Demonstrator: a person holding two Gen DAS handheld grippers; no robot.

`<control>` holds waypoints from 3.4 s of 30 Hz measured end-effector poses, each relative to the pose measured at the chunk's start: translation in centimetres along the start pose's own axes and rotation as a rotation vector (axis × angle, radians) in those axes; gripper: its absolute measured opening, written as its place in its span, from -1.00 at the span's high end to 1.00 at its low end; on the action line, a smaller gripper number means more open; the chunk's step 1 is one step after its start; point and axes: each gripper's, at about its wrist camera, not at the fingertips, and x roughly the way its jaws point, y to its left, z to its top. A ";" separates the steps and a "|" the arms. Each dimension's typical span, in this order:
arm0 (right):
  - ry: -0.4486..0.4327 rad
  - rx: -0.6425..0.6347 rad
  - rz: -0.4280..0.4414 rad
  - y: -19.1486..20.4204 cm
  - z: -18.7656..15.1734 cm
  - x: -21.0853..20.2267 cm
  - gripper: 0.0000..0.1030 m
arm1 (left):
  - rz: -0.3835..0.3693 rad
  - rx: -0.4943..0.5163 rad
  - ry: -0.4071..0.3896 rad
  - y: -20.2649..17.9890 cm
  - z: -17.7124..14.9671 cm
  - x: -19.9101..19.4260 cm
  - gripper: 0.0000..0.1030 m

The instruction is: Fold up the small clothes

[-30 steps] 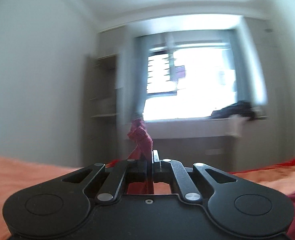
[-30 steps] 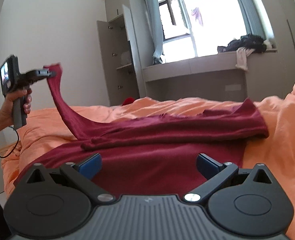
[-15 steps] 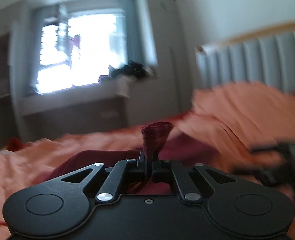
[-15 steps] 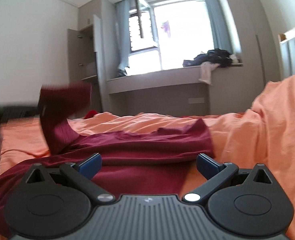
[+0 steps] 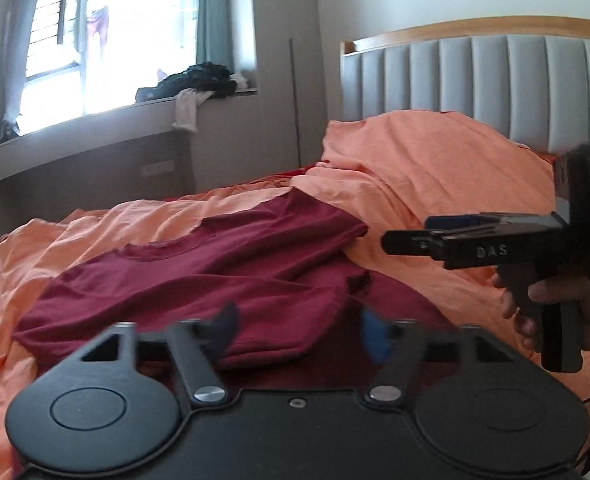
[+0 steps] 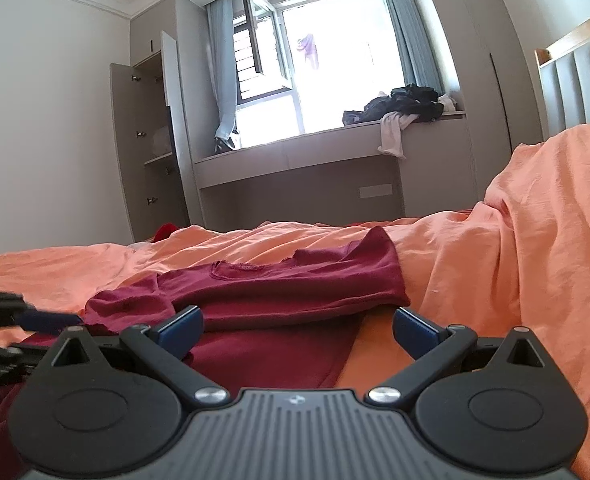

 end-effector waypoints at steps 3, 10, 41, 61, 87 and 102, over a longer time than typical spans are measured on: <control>-0.023 -0.004 0.005 0.4 -0.1 -0.3 -1.00 | -0.001 -0.052 -0.013 2.3 0.1 -1.2 -0.72; -0.069 -0.040 -0.001 1.4 -0.2 -1.1 -1.00 | 0.184 -0.291 -0.014 10.7 1.1 -2.9 -0.97; 0.049 -0.153 0.061 3.5 -2.9 0.6 -1.00 | 0.467 -0.607 0.205 27.3 -2.6 7.9 0.82; -0.029 -0.376 0.124 5.8 -3.8 -5.1 -1.00 | 0.432 -0.447 -0.077 14.0 0.9 -5.3 -0.99; 0.209 -0.972 -0.056 11.2 -14.3 -6.3 -0.99 | 0.327 -0.158 0.059 -1.5 -7.7 -13.5 -0.99; 0.011 -0.667 -0.017 9.3 -8.4 -10.8 0.86 | 0.304 0.038 0.090 -5.2 -9.2 -11.1 -0.99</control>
